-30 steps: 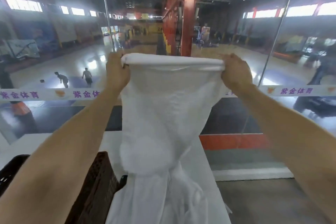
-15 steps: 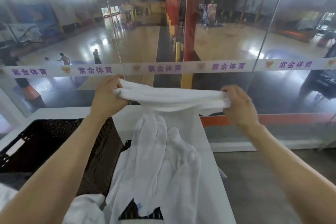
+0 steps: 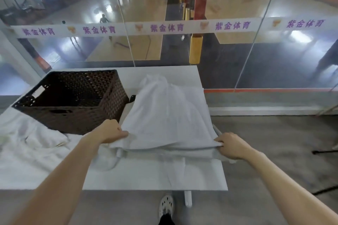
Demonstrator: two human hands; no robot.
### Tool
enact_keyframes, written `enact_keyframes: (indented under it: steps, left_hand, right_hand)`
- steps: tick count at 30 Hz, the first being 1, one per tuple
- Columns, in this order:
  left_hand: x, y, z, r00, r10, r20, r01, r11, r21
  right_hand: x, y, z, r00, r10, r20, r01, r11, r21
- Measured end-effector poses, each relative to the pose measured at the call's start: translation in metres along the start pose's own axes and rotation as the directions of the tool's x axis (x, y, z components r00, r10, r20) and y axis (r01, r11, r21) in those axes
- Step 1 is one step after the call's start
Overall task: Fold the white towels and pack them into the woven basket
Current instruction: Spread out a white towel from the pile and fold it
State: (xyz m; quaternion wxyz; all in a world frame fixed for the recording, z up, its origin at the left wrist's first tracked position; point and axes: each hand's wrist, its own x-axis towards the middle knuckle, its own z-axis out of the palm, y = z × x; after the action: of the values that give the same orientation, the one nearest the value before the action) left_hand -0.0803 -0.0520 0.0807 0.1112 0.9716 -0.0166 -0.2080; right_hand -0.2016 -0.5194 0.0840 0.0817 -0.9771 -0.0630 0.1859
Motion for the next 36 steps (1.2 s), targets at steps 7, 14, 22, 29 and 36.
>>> enact_keyframes:
  steps: [7,14,22,29,36]
  left_hand:
    - [-0.024,0.009,-0.018,0.929,-0.18,0.323,0.246,0.953,-0.178]
    - [0.026,0.031,-0.068,0.916,-0.104,0.387,0.232,0.924,-0.303]
    - [0.19,0.047,-0.108,0.98,-0.112,-0.162,0.021,0.876,-0.482]
    - [0.221,0.0,0.044,0.965,-0.165,0.206,0.233,0.898,-0.373]
    - [0.19,-0.047,0.14,0.865,-0.318,0.388,0.428,0.871,-0.239]
  right_hand:
    - [-0.006,-0.002,-0.034,0.956,-0.013,0.292,-0.053,0.975,0.217]
    - [0.055,0.018,-0.072,0.893,0.087,0.442,-0.175,0.971,0.162]
    - [0.205,0.091,-0.105,0.806,0.495,-0.325,-0.366,0.848,0.383]
    - [0.203,0.089,0.077,0.809,0.564,0.168,-0.58,0.717,0.387]
    - [0.169,0.06,0.168,0.655,0.703,0.276,-0.74,0.525,0.42]
